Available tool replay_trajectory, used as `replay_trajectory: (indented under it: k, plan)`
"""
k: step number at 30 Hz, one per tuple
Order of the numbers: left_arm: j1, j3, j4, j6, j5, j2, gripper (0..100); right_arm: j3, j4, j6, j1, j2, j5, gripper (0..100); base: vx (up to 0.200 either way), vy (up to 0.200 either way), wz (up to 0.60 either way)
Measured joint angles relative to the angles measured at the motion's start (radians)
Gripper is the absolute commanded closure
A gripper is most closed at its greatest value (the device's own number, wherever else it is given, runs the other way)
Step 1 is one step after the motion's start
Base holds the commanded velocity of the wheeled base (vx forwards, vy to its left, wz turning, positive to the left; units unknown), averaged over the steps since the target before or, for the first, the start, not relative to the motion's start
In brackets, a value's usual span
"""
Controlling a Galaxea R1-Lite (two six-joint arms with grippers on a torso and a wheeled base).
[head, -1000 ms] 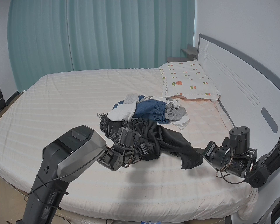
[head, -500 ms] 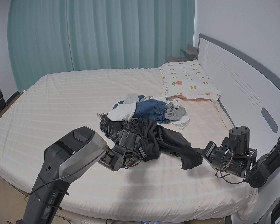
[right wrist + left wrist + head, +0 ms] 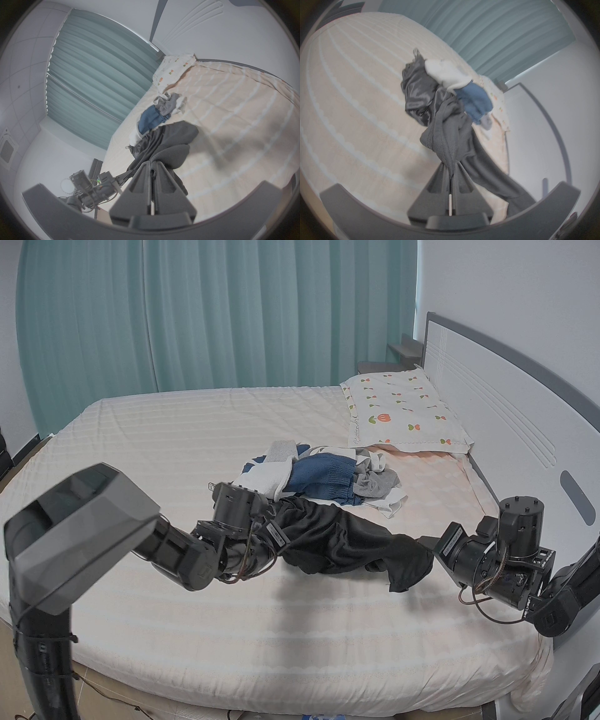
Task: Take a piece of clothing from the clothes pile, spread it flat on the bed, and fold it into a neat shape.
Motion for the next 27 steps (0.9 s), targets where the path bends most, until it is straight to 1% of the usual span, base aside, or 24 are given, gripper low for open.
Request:
replay_trajectory:
  k: [3, 6, 12, 16, 23, 27]
  plan:
    - [0.001, 0.067, -0.04, -0.038, 0.003, -0.11, 100, -0.032, -0.014, -0.011, -0.005, -0.007, 0.004, 100, 0.0, 0.0, 0.0]
    - [0.002, 0.149, -0.082, -0.058, 0.007, -0.226, 100, -0.072, -0.024, -0.043, -0.009, -0.018, 0.01, 100, 0.0, 0.0, 0.0]
    - [0.005, 0.274, -0.119, -0.059, 0.006, -0.429, 100, -0.164, -0.071, -0.103, -0.011, -0.036, 0.01, 100, 0.0, 0.0, 0.0]
    - [0.009, 0.363, -0.131, -0.056, 0.003, -0.542, 100, -0.191, -0.091, -0.131, -0.011, -0.045, 0.013, 100, 0.0, 0.0, 0.0]
    - [0.007, 0.469, -0.139, -0.05, 0.005, -0.654, 100, -0.137, -0.109, -0.147, -0.009, -0.049, 0.028, 100, 0.0, 0.0, 0.0]
    - [0.003, 0.507, -0.136, -0.024, -0.013, -0.695, 100, -0.12, -0.108, -0.148, -0.003, -0.05, 0.028, 100, 0.0, 0.0, 0.0]
